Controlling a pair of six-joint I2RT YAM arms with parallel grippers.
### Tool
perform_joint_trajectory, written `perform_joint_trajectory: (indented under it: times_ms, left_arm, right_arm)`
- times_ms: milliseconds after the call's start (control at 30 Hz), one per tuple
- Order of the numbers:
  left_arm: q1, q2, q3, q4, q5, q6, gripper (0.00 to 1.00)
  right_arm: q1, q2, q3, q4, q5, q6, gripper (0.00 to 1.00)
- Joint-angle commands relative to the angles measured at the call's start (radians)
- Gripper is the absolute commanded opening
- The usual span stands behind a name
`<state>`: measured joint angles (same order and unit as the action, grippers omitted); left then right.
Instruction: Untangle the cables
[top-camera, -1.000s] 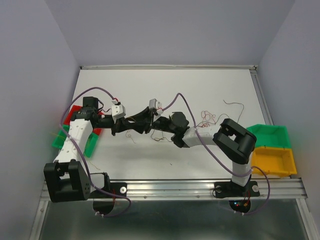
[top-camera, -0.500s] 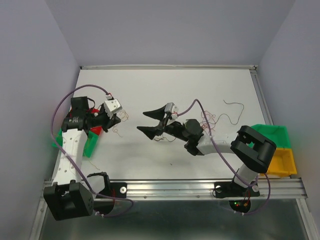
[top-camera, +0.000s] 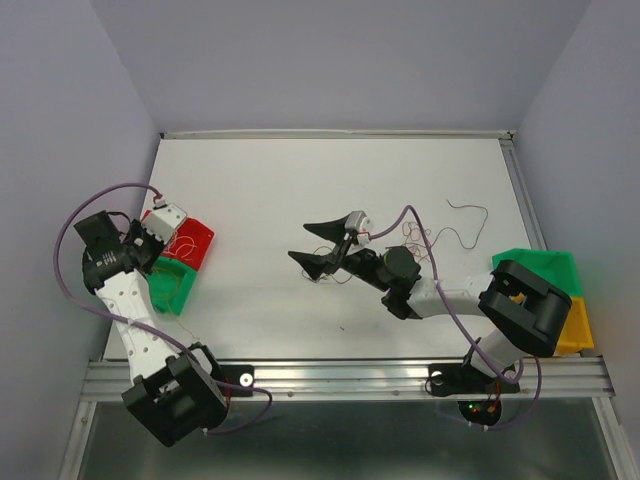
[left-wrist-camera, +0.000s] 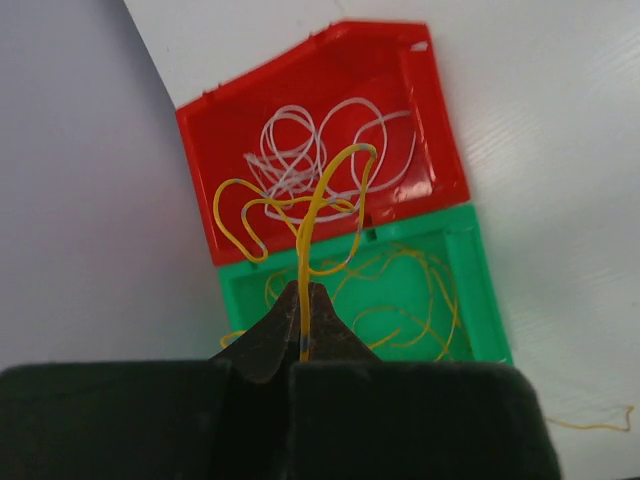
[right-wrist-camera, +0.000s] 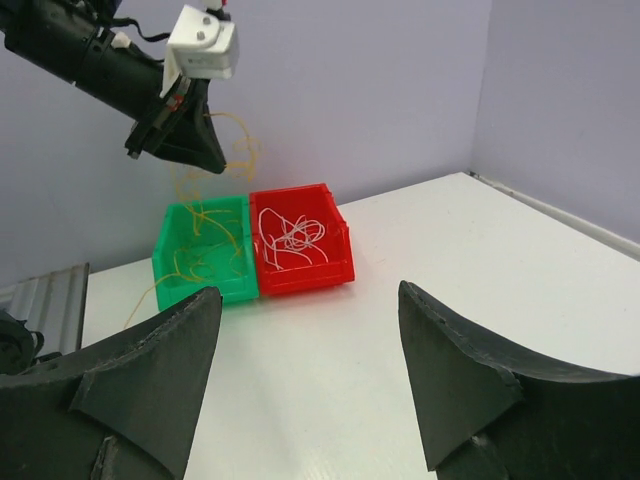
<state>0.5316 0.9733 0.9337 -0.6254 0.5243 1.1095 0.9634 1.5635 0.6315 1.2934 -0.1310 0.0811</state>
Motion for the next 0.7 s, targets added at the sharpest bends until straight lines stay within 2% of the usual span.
perform_joint_trajectory:
  times_ms: [0,133,200,333,667]
  left_arm:
    - [0.100,0.033,-0.039,-0.083,-0.039,0.242,0.00]
    - [0.131,0.051,-0.101,0.015,-0.079,0.334,0.00]
    - [0.139,0.087,-0.111,0.010,-0.073,0.415,0.00]
    - [0.143,0.157,-0.107,0.003,-0.082,0.479,0.00]
    - [0.143,0.399,-0.095,0.052,-0.198,0.495,0.00]
  right_arm:
    - [-0.003,-0.030,-0.016,0.101,0.031,-0.026,0.76]
    - [-0.003,-0.017,-0.003,0.098,0.010,-0.015,0.76]
    - [-0.003,-0.008,0.008,0.095,0.002,-0.009,0.76]
    - [-0.003,0.009,0.023,0.092,-0.007,-0.001,0.76]
    - [-0.003,0.030,0.048,0.076,-0.019,0.011,0.75]
